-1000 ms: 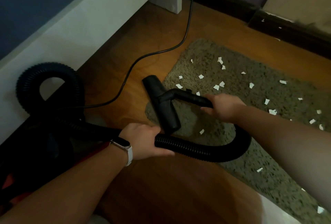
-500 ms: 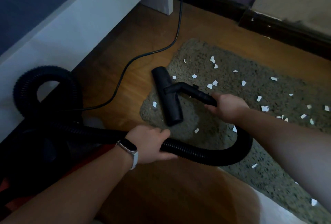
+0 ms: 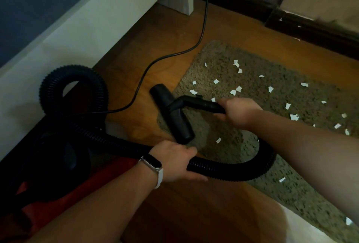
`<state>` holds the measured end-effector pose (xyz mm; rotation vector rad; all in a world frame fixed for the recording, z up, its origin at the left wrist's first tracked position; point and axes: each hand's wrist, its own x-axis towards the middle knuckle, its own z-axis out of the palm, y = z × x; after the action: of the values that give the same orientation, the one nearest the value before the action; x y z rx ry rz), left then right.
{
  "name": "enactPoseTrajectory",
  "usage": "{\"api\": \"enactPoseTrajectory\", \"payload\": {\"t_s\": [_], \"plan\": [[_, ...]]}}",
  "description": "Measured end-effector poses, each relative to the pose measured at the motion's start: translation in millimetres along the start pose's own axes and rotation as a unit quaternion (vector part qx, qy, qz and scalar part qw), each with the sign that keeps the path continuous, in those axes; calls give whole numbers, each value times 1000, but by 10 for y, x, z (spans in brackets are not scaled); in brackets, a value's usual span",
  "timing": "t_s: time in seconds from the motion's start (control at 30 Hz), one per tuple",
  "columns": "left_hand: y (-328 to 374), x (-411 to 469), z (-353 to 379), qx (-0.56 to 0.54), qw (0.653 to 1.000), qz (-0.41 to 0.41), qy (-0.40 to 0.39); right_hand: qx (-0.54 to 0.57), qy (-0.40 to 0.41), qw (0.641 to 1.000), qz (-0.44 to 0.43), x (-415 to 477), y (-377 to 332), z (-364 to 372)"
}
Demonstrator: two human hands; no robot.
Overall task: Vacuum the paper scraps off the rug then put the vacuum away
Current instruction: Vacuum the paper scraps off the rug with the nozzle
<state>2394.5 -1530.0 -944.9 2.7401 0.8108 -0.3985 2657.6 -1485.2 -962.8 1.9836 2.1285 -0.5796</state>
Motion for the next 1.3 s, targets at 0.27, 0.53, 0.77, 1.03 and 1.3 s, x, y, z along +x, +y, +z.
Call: {"api": "enactPoseTrajectory", "payload": {"t_s": [0.27,0.53,0.77,1.03,1.3], "plan": [[-37,85,-51,3,1000,-6,17,44,6,993,112,-136,362,-14],[-38,47,-77,-2,1000,3,13,22,13,999,35,-7,122,-71],[-81,45,-73,8,1000,-4,25,17,4,999,45,-20,180,-54],[-131,221,-148,3,999,-21,43,70,28,983,167,-254,662,14],[-179,306,-171,-12,997,-32,72,77,59,976,193,-261,680,-18]]}}
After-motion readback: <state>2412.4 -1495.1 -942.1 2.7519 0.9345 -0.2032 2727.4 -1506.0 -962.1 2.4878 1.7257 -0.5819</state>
